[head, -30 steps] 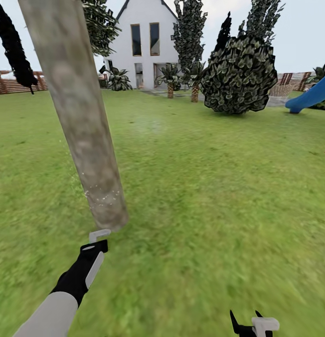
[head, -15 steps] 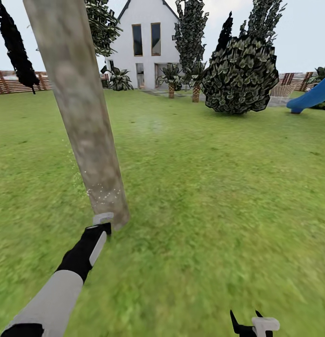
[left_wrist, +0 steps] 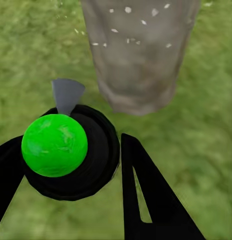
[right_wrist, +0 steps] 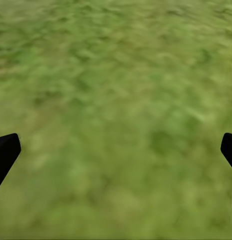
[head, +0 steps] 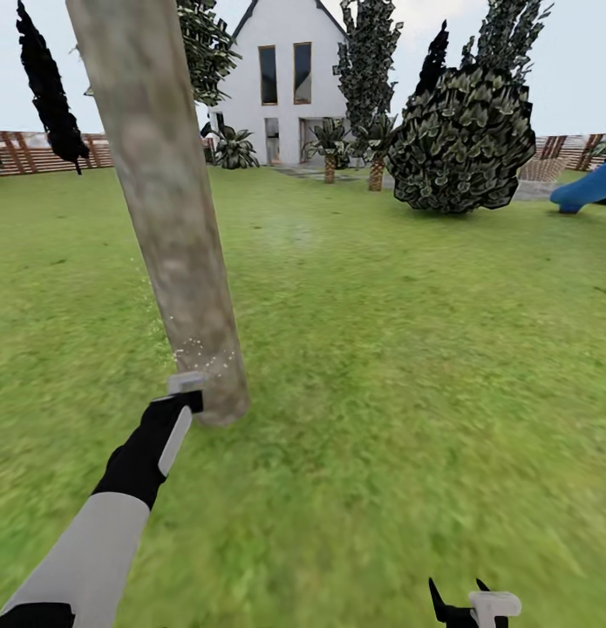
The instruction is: In the garden, pick up the pesticide atomizer on the floor and spray pesticide onto both trees until each tree trunk is fully covered.
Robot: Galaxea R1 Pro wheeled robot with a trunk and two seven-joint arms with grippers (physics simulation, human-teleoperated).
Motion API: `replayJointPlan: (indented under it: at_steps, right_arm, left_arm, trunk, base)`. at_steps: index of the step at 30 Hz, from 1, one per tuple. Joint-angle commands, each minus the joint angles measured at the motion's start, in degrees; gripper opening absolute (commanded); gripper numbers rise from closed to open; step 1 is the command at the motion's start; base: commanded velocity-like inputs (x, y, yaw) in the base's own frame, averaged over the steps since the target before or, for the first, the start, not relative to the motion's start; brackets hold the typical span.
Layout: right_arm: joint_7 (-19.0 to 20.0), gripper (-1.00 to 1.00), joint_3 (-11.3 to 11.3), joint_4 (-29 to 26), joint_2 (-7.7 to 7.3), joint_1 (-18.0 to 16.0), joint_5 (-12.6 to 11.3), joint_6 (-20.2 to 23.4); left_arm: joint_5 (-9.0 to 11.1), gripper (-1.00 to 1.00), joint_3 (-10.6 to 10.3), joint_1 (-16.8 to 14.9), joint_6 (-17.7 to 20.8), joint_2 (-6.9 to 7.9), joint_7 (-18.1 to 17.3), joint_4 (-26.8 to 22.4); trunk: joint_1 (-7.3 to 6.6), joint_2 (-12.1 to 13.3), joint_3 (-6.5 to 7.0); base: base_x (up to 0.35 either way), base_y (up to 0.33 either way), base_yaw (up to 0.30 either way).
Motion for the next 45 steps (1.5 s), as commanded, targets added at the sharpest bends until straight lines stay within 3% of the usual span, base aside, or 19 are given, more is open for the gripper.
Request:
replayJointPlan:
  at_steps: [1,4,7,9,11,15,18,20,21,23,27,30,32,38,40,42,45]
  right_arm:
    - [0.0,1.0,0.0,0.0,0.0,0.0,0.0,0.0]
    - [0.0,1.0,0.0,0.0,0.0,0.0,0.0,0.0]
    - [0.0,1.0,0.0,0.0,-0.02,0.0,0.0,0.0]
    - [0.0,1.0,0.0,0.0,0.0,0.0,0.0,0.0]
    - [0.0,1.0,0.0,0.0,-0.02,0.0,0.0,0.0]
    - [0.0,1.0,0.0,0.0,-0.01,0.0,0.01,0.0]
    - [0.0,1.0,0.0,0.0,0.0,0.0,0.01,0.0]
    - [0.0,1.0,0.0,0.0,0.0,0.0,0.02,0.0]
    - [0.0,1.0,0.0,0.0,0.0,0.0,0.01,0.0]
    - [0.0,1.0,0.0,0.0,0.0,0.0,0.03,0.0]
    - [0.0,1.0,0.0,0.0,0.0,0.0,0.05,0.0]
    - [0.0,1.0,0.0,0.0,0.0,0.0,0.05,0.0]
    - [0.0,1.0,0.0,0.0,0.0,0.0,0.07,0.0]
    - [0.0,1.0,0.0,0.0,0.0,0.0,0.07,0.0]
    - [0.0,1.0,0.0,0.0,0.0,0.0,0.07,0.0]
    - [0.0,1.0,0.0,0.0,0.0,0.0,0.08,0.0]
    - [0.0,1.0,0.0,0.0,-0.01,0.0,0.06,0.0]
  left_arm:
    - [0.13,-1.0,0.1,0.02,0.09,0.23,-0.02,-0.18]
    - [0.18,-1.0,-0.29,0.0,0.26,-0.22,-0.22,-0.61]
    - [0.07,-1.0,-5.02,-0.63,2.05,-2.53,-0.17,-2.01]
    - [0.11,-1.0,-5.5,-0.31,4.77,-2.69,-0.16,-6.38]
    - [-0.02,-1.0,-5.27,-0.09,6.33,-2.35,-0.07,-9.17]
    - [-0.2,-1.0,-0.24,0.19,7.0,-0.93,0.02,-10.86]
    - [-0.17,-1.0,-0.2,-0.07,7.25,-1.3,0.02,-11.1]
    - [-0.13,-1.0,-0.21,-0.51,9.93,-1.55,0.02,-12.45]
    - [-0.16,-1.0,-0.17,-0.63,13.22,-1.62,0.02,-15.11]
    - [-0.2,-1.0,0.14,-0.36,16.1,-0.94,0.02,-19.44]
    - [-0.18,-1.0,1.61,-0.21,16.75,0.41,0.02,-20.07]
    - [-0.05,-1.0,1.05,-0.66,17.47,-0.53,0.02,-20.52]
    - [-0.06,-1.0,0.41,-1.53,20.0,-0.87,0.09,-21.15]
    - [-0.16,-1.0,0.63,-1.9,22.23,-0.08,0.03,-23.26]
    - [0.1,-1.0,0.31,-2.06,22.31,-0.96,0.02,-23.36]
    - [0.02,-1.0,0.15,-3.9,22.39,-3.78,0.02,-23.37]
    - [-0.17,-1.0,0.44,-5.34,22.6,-3.72,0.03,-23.37]
  trunk:
    - [0.0,0.0,0.0]
    - [0.0,0.0,0.0]
    - [0.0,0.0,0.0]
    - [0.0,0.0,0.0]
    - [0.0,0.0,0.0]
    - [0.0,0.0,0.0]
    - [0.0,0.0,0.0]
    - [0.0,0.0,0.0]
    - [0.0,0.0,0.0]
    - [0.0,0.0,0.0]
    - [0.0,0.0,0.0]
    - [0.0,0.0,0.0]
    - [0.0,0.0,0.0]
    - [0.0,0.0,0.0]
    - [0.0,0.0,0.0]
    - [0.0,0.0,0.0]
    - [0.0,0.0,0.0]
  base:
    - [0.0,0.0,0.045]
    - [0.0,0.0,0.009]
    - [0.0,0.0,0.001]
    - [0.0,0.0,0.0]
    - [0.0,0.0,0.0]
    - [0.0,0.0,0.0]
    - [0.0,0.0,0.0]
    - [0.0,0.0,0.0]
    - [0.0,0.0,0.0]
    - [0.0,0.0,0.0]
    - [0.0,0.0,0.0]
    - [0.0,0.0,0.0]
    - [0.0,0.0,0.0]
    - [0.0,0.0,0.0]
    - [0.0,0.0,0.0]
    - [0.0,0.0,0.0]
    - [0.0,0.0,0.0]
